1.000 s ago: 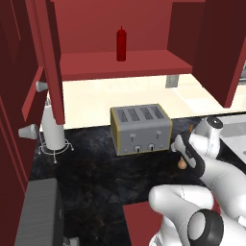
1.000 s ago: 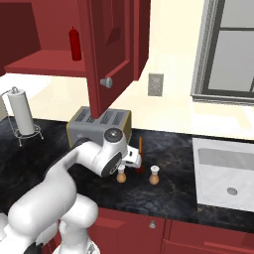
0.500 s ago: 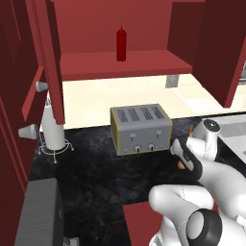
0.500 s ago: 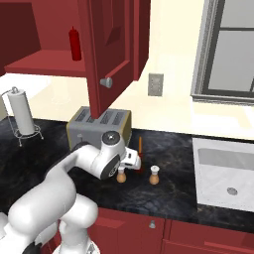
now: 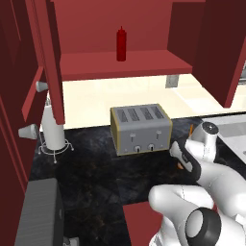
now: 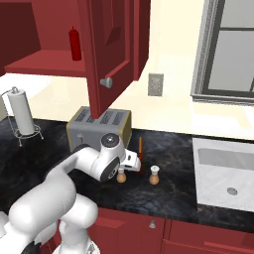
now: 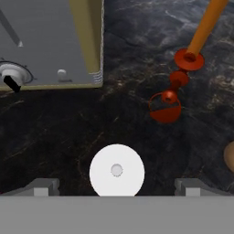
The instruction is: There are various items on the counter. Only move the condiments/shakers into the cabinet.
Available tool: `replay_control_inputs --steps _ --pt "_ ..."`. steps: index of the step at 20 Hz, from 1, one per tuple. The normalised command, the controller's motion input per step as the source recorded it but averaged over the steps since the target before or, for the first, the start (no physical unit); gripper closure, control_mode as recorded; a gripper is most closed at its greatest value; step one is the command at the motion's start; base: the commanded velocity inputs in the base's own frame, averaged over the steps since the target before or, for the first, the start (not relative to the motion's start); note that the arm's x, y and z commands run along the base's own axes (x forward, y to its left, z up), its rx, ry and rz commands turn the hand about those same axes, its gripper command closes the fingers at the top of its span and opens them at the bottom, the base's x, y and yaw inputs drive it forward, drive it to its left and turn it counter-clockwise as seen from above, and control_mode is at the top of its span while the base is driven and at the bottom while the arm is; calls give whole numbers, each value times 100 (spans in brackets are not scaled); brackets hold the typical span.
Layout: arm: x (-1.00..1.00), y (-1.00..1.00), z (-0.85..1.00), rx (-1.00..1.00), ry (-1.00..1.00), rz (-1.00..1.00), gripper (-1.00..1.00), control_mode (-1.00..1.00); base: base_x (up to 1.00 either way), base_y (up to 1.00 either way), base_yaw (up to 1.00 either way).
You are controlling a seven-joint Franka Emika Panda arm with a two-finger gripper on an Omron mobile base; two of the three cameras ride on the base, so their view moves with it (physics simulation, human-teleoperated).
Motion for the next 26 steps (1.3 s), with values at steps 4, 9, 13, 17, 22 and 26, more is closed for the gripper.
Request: replay_control_inputs --steps 4,9,13,17,22,26 --pt "0 0 -9 -1 0 0 -100 -100 0 0 0" --pt "4 0 -7 0 0 0 -100 -100 0 0 0" --pt "8 0 -4 0 0 0 -100 -100 0 0 0" --pt "9 0 -5 0 0 0 -100 -100 0 0 0" --pt "8 0 -8 0 0 0 -100 -100 0 0 0" --pt "0 0 -7 0 0 0 100 -100 0 0 0"
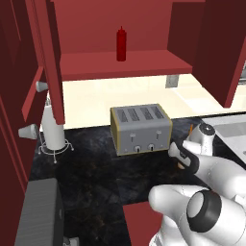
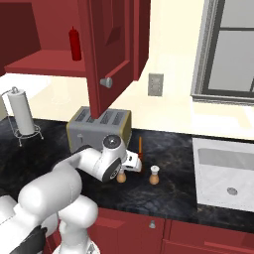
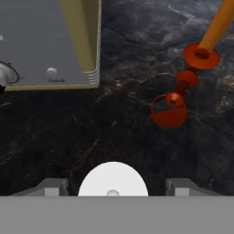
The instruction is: There are various items on the counter. Only move the condiments/shakers into the cabinet.
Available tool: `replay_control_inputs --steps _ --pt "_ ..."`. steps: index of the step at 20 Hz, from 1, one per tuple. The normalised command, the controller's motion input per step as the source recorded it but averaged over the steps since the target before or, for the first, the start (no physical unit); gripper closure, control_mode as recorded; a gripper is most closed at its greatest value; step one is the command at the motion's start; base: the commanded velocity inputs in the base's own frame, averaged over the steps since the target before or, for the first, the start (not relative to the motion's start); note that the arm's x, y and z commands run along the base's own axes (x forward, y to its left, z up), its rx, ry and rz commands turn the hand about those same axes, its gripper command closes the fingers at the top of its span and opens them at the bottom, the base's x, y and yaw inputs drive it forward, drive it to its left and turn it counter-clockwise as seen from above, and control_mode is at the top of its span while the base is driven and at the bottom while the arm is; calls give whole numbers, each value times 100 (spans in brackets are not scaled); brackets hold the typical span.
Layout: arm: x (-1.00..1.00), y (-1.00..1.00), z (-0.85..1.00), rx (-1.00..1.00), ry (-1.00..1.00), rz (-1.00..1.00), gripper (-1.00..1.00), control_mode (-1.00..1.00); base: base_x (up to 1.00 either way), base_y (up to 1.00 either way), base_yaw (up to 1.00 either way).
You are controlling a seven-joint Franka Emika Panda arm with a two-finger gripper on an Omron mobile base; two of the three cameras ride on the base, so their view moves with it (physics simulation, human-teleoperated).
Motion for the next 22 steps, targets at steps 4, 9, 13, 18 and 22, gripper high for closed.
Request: replay_control_inputs --steps 4,9,13,18,22 --pt "0 0 0 0 0 0 100 -100 0 0 0" --pt "-1 0 0 0 0 0 100 -100 0 0 0" --pt "-78 0 14 2 -17 0 100 -100 0 0 0" --pt "-100 0 45 5 -17 0 100 -100 0 0 0" --pt "-100 3 88 8 -2 0 100 -100 0 0 0"
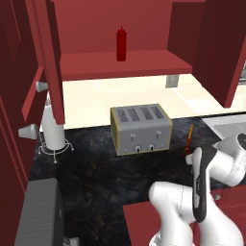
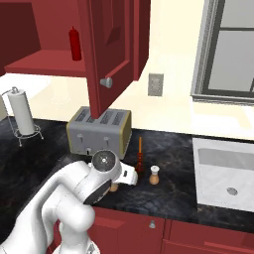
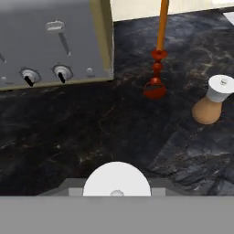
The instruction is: There are various items on the counter. Only move the condiments/shakers into the cabinet.
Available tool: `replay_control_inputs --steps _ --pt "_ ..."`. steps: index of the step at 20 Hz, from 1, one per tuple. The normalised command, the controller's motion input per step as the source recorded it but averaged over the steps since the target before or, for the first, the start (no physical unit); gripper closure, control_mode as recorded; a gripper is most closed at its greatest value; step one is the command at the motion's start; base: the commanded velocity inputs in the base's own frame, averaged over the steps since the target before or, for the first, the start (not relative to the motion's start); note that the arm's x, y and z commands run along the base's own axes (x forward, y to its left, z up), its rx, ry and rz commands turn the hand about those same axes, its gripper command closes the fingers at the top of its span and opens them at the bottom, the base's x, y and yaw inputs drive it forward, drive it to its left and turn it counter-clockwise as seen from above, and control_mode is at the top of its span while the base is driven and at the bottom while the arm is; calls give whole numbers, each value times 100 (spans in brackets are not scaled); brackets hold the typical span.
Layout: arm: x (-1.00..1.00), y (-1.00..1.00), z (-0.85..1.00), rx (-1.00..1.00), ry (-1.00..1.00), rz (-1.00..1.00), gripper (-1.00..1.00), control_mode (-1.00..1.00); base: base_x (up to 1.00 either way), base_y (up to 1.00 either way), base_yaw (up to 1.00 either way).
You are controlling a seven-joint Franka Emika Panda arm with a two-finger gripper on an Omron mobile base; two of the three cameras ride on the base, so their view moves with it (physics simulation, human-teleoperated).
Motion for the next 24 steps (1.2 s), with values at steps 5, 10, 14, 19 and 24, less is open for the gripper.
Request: replay_control_inputs --steps 5,10,14,19,24 --pt "-100 39 100 1 0 -2 100 -100 0 0 0" --pt "-69 84 100 1 0 -1 100 -100 0 0 0" --pt "-64 68 95 -6 -6 0 100 -100 0 0 0" --pt "-37 82 97 -7 -22 0 100 -100 0 0 0" --pt "-4 87 100 -10 -20 0 100 -100 0 0 0"
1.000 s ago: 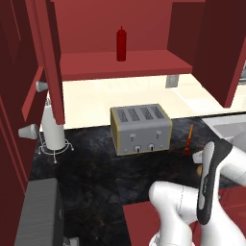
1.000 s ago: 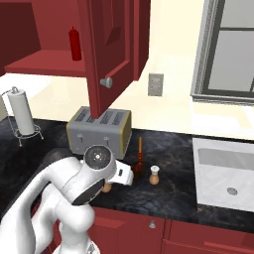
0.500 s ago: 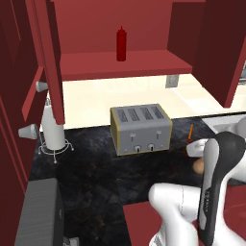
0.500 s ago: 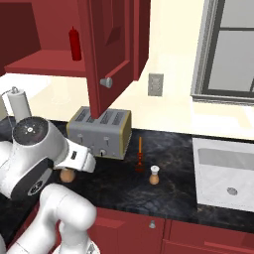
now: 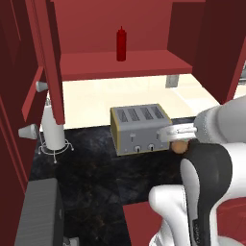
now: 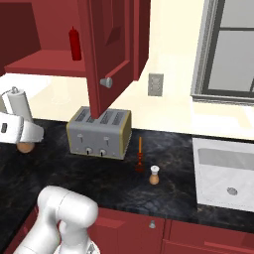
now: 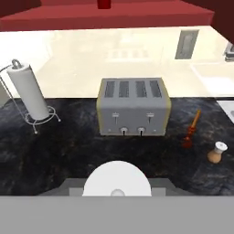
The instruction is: There are various items on the counter. Only move the condiments/shakers into the cabinet.
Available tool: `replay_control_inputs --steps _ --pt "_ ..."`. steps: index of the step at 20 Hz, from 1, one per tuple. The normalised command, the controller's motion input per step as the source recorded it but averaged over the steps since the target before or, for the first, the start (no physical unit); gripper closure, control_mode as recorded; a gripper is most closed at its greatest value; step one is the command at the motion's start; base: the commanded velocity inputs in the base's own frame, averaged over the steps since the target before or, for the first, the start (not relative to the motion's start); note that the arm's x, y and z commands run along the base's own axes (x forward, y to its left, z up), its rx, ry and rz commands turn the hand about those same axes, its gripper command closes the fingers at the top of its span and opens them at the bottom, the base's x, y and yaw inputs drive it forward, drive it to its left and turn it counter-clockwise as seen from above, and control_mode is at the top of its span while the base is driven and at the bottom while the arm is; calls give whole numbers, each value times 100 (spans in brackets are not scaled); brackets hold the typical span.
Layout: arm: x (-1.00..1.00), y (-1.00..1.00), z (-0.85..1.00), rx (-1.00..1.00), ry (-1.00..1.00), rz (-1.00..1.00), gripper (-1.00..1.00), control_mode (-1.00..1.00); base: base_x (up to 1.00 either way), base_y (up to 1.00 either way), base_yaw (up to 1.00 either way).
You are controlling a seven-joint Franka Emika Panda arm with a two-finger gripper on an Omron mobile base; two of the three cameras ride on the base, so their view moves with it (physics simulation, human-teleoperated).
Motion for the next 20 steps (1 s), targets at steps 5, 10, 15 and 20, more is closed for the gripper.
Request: replay_control_inputs --steps 5,10,15,20 --pt "-8 46 100 -18 -20 -1 100 -100 0 0 0" --pt "0 12 79 -4 -9 1 100 -100 0 0 0" --pt "0 -26 19 15 0 6 100 -100 0 0 0" --pt "1 -3 0 2 0 0 100 -100 0 0 0"
